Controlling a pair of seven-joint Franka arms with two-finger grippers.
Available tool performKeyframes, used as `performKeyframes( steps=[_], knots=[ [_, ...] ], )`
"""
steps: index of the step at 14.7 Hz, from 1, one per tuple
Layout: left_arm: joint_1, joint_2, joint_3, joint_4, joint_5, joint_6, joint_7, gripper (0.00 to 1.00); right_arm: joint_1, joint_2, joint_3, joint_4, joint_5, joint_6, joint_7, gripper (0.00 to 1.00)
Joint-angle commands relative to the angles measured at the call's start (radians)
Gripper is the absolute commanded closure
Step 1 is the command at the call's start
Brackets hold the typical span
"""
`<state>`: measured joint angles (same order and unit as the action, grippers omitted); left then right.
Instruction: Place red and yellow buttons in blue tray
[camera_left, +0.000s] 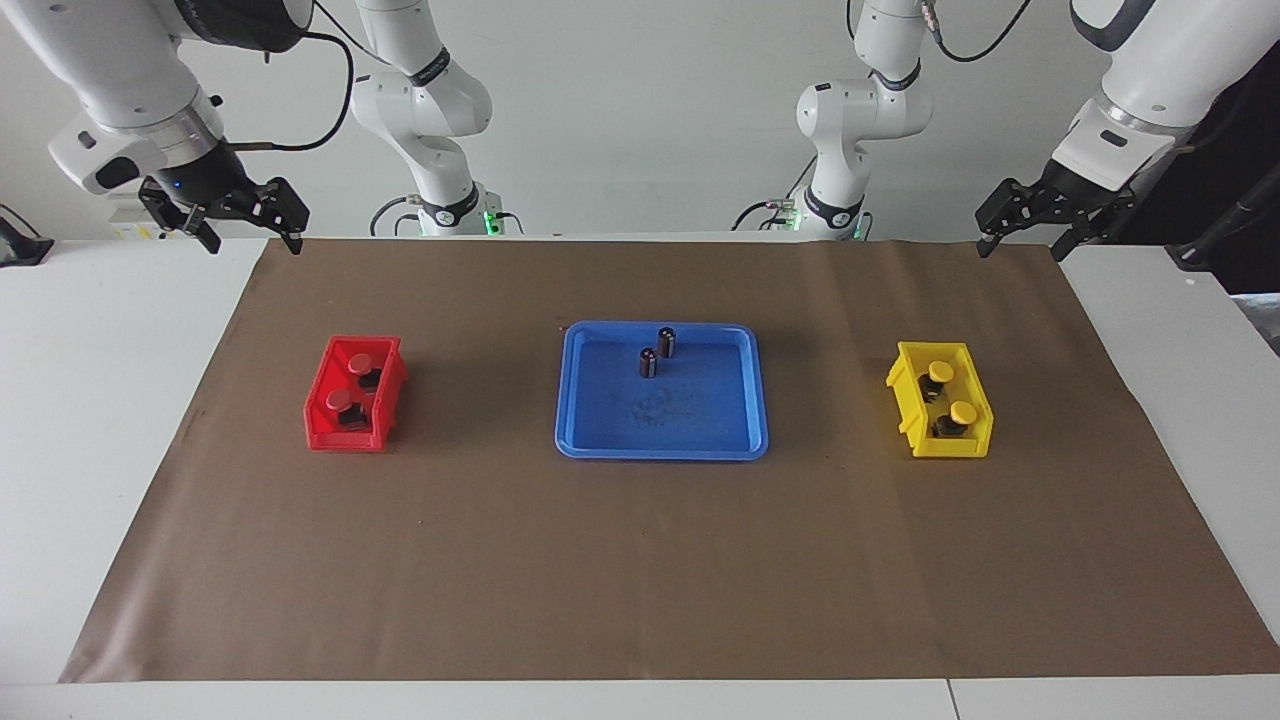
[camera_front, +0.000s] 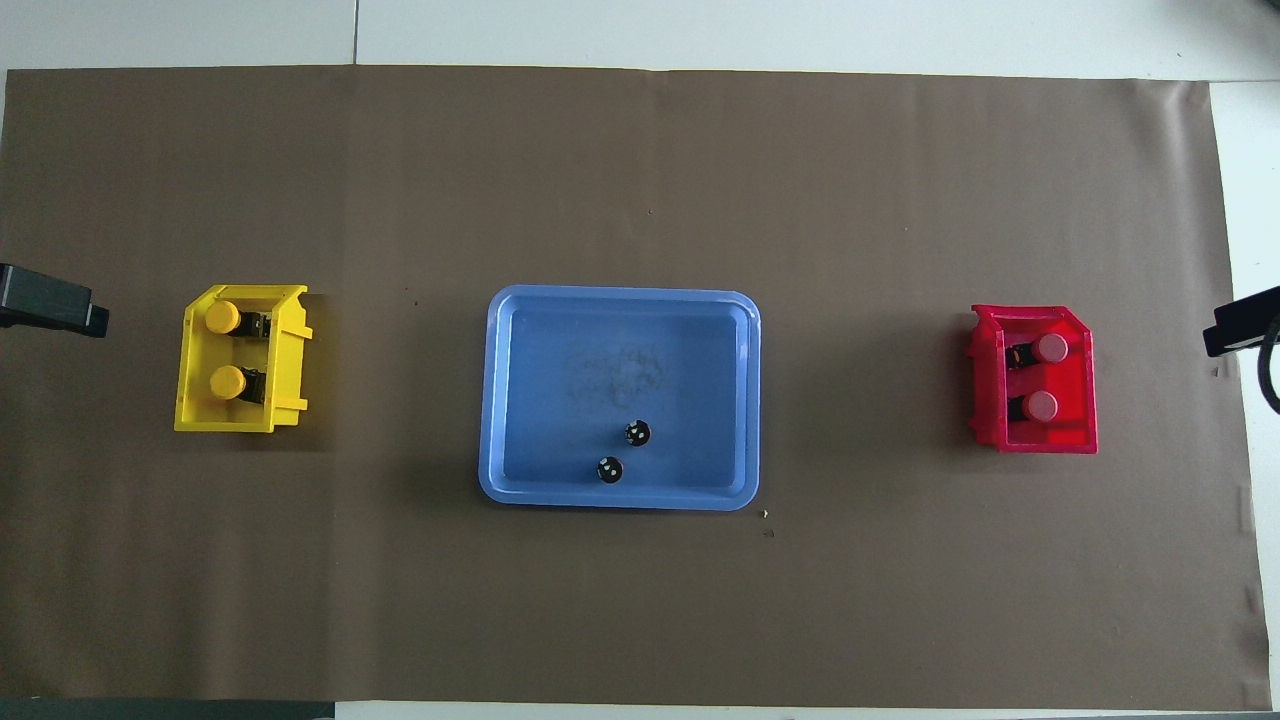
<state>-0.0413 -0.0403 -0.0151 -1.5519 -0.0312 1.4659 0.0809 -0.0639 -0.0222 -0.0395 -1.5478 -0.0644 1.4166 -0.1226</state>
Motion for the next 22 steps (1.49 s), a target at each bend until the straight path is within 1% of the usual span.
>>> performKeyframes(
  steps=[1,4,8,13,14,15,17,18,19,22],
  knots=[
    [0.005,-0.024,0.001,-0.025,-0.012,-0.006,0.002,0.00,-0.008,-0.024,0.006,-0.031,0.008,0.024,0.000,0.00],
    [0.005,-0.024,0.001,-0.025,-0.010,-0.006,0.002,0.00,-0.014,-0.022,0.004,-0.029,0.063,0.024,0.001,0.00],
    [0.006,-0.024,0.001,-0.027,-0.012,-0.007,0.002,0.00,-0.008,-0.025,0.004,-0.034,0.060,0.013,-0.006,0.00],
    [0.006,-0.024,0.001,-0.027,-0.010,-0.006,0.002,0.00,-0.010,-0.025,0.006,-0.046,0.061,0.030,-0.046,0.01],
    [0.006,-0.024,0.001,-0.025,-0.012,-0.006,0.002,0.00,-0.004,-0.036,0.006,-0.087,0.058,0.082,-0.048,0.03],
    [0.006,-0.024,0.001,-0.027,-0.012,-0.006,0.002,0.00,-0.001,-0.065,0.006,-0.156,0.057,0.155,-0.048,0.07],
    [0.005,-0.024,0.001,-0.027,-0.010,-0.006,0.002,0.00,0.010,-0.099,0.007,-0.311,0.058,0.320,-0.048,0.10],
    [0.005,-0.024,0.001,-0.027,-0.010,-0.006,0.002,0.00,0.010,-0.093,0.007,-0.351,0.060,0.379,-0.049,0.11],
    [0.006,-0.024,0.001,-0.027,-0.012,-0.006,0.002,0.00,0.012,-0.070,0.007,-0.377,0.063,0.437,-0.051,0.11],
    [0.005,-0.024,0.001,-0.025,-0.010,-0.006,0.002,0.00,0.010,0.023,0.007,-0.397,0.063,0.550,-0.051,0.13]
  ],
)
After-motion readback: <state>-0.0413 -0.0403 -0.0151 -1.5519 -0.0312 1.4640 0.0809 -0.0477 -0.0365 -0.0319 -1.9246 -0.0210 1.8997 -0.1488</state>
